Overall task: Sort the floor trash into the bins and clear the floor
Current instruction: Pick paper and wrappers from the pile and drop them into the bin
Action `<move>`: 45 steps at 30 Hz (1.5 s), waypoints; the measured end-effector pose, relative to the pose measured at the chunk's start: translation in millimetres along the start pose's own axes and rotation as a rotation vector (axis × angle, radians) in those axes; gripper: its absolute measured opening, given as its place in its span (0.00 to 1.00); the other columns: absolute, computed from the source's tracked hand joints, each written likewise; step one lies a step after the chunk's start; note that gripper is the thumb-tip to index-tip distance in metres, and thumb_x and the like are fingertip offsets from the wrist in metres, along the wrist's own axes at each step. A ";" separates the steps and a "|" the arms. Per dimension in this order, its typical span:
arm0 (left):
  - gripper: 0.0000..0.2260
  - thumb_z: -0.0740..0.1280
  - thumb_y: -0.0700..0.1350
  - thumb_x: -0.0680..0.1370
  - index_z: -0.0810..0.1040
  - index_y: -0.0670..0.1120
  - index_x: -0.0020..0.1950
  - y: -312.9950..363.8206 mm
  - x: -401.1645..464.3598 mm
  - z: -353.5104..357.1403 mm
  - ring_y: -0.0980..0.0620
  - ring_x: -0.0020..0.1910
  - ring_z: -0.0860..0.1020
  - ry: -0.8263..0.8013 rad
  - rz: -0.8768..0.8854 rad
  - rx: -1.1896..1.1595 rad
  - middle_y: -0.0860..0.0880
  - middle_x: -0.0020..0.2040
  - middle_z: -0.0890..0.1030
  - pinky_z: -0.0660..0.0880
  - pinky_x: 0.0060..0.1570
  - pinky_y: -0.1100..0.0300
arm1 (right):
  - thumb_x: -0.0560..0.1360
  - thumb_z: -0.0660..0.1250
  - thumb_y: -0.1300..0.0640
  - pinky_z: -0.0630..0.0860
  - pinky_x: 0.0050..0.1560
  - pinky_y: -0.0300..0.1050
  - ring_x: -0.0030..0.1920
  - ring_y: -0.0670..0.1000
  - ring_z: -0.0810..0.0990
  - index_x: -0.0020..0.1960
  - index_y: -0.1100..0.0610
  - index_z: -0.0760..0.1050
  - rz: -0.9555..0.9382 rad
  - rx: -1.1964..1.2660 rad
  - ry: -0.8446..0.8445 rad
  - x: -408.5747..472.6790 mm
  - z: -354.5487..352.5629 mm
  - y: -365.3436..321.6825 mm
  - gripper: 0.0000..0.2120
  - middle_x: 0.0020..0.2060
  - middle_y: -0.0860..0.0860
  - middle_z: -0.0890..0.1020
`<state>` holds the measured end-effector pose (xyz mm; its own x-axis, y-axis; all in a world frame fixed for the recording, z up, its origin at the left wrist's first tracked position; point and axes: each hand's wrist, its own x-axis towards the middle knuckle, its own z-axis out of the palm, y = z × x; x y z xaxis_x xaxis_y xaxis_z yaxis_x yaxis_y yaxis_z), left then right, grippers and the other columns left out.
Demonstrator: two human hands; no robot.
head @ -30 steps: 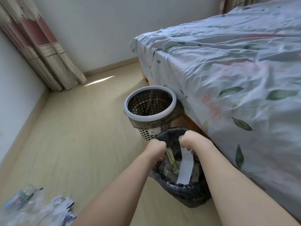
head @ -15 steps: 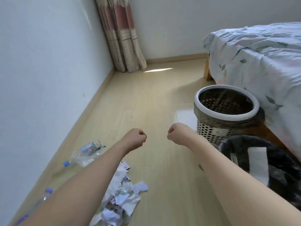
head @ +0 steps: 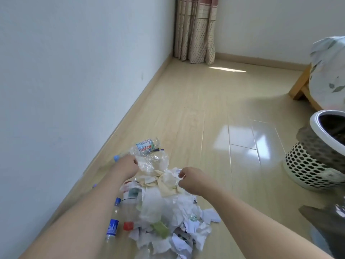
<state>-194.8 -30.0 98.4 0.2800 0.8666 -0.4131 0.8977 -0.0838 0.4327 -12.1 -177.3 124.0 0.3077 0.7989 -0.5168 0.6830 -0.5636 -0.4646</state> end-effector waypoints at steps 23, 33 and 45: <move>0.12 0.57 0.41 0.77 0.78 0.41 0.41 -42.3 92.0 27.8 0.45 0.37 0.76 0.280 -0.044 -0.425 0.47 0.38 0.79 0.73 0.35 0.53 | 0.78 0.59 0.62 0.67 0.48 0.43 0.47 0.52 0.69 0.51 0.56 0.71 0.249 0.202 -0.199 168.5 44.2 -59.7 0.05 0.50 0.52 0.72; 0.12 0.59 0.39 0.79 0.82 0.48 0.46 -54.9 76.7 -9.3 0.49 0.35 0.80 0.229 -0.119 -0.817 0.51 0.46 0.81 0.72 0.36 0.61 | 0.70 0.68 0.60 0.71 0.63 0.58 0.44 0.52 0.77 0.43 0.50 0.75 0.126 0.089 -0.029 167.3 48.5 -75.3 0.06 0.39 0.47 0.78; 0.10 0.60 0.36 0.77 0.81 0.40 0.46 -56.6 56.4 -25.5 0.44 0.40 0.76 0.484 -0.243 -0.493 0.44 0.43 0.81 0.72 0.39 0.57 | 0.69 0.58 0.65 0.66 0.39 0.45 0.35 0.53 0.66 0.40 0.54 0.72 0.281 0.024 0.238 158.2 23.4 -27.1 0.07 0.35 0.51 0.73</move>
<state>-238.5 36.2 71.0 -0.1916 0.9625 -0.1920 0.6258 0.2705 0.7316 2.5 -40.6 38.0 0.6287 0.6370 -0.4460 0.5348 -0.7706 -0.3466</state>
